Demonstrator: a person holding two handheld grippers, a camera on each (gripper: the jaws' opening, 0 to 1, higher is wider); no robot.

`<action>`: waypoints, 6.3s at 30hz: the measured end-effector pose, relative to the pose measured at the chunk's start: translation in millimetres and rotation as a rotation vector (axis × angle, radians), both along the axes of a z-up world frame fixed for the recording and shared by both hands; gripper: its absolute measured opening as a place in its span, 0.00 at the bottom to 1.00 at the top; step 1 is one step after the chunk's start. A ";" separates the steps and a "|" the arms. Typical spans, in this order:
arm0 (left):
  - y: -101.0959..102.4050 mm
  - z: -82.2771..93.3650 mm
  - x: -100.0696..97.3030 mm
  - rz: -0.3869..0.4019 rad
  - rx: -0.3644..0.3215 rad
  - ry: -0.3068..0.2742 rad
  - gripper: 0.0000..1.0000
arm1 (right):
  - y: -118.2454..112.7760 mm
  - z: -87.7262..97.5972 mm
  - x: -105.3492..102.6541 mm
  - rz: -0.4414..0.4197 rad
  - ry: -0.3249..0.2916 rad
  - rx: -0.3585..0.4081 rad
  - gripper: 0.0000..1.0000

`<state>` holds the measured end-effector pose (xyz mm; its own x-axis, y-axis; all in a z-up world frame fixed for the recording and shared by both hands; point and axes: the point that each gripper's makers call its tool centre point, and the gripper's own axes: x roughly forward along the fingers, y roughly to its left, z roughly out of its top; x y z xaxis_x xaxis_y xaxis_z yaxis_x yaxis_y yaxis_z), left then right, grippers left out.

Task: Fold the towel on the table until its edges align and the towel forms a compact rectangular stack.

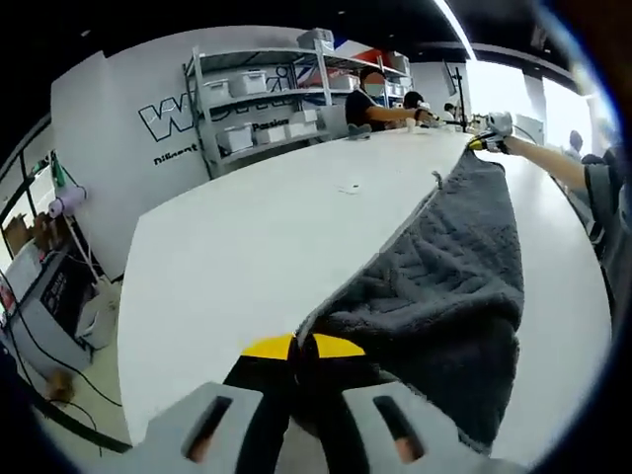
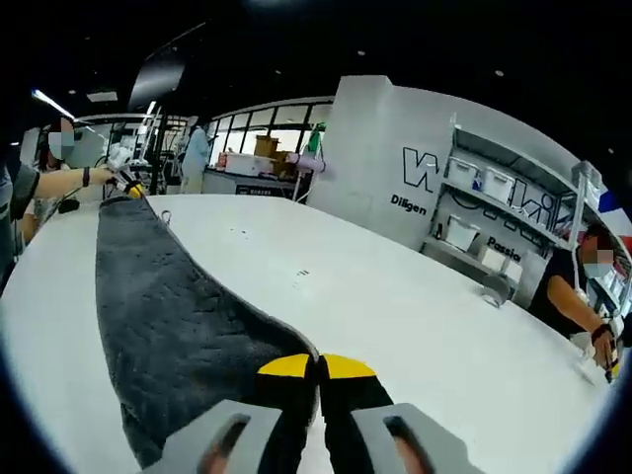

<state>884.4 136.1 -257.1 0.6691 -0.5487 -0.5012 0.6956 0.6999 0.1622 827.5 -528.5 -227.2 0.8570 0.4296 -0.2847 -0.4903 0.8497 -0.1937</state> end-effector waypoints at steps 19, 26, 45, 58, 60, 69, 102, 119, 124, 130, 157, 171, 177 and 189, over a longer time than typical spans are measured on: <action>-6.9 126.4 -66.0 -0.005 -0.230 -0.261 0.50 | 35.3 99.8 -75.8 0.095 -0.216 0.018 0.43; -5.0 153.6 -121.3 -0.037 -0.268 -0.334 0.64 | 65.5 114.3 -119.0 0.156 -0.226 -0.044 0.58; -20.5 165.6 -242.5 -0.151 -0.359 -0.403 0.87 | 102.0 115.6 -204.2 0.186 -0.198 -0.093 0.88; -23.2 139.8 -271.5 -0.169 -0.443 -0.362 0.97 | 125.1 76.5 -250.6 0.275 -0.075 -0.110 0.99; -25.1 138.0 -275.8 -0.170 -0.457 -0.363 0.99 | 125.7 72.8 -255.4 0.280 -0.060 -0.111 0.99; -19.2 103.5 -280.1 -0.137 -0.394 -0.269 0.99 | 113.4 60.7 -267.5 0.273 -0.023 -0.065 0.99; 18.0 44.2 -194.8 -0.189 -0.250 -0.015 0.83 | 52.7 21.0 -206.9 0.202 0.143 -0.043 0.91; 10.4 -14.1 -154.2 -0.178 -0.248 0.128 0.62 | 43.6 -32.0 -160.2 0.179 0.238 -0.005 0.74; 10.2 -19.8 -151.2 -0.166 -0.260 0.144 0.53 | 41.4 -41.9 -157.5 0.170 0.256 -0.035 0.68; 5.6 -24.3 -155.5 -0.179 -0.265 0.173 0.44 | 31.7 -40.6 -147.2 0.125 0.227 0.008 0.56; 18.4 -25.0 -146.0 -0.170 -0.211 0.114 0.07 | 15.7 -34.7 -135.7 0.072 0.154 -0.011 0.02; 52.9 -6.9 -143.0 -0.087 -0.241 0.066 0.05 | -16.7 -22.3 -140.1 -0.019 0.093 0.016 0.01; 58.3 -21.6 -154.5 -0.076 -0.225 0.098 0.05 | -18.8 -45.1 -146.6 -0.018 0.140 0.018 0.01; 64.5 -34.0 -154.8 -0.067 -0.179 0.129 0.05 | -20.3 -57.4 -151.7 -0.018 0.173 0.024 0.01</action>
<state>729.6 200.6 -291.0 0.5649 -0.6777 -0.4709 0.7484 0.6610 -0.0535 675.8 -548.8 -284.6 0.8037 0.4230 -0.4185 -0.4992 0.8621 -0.0874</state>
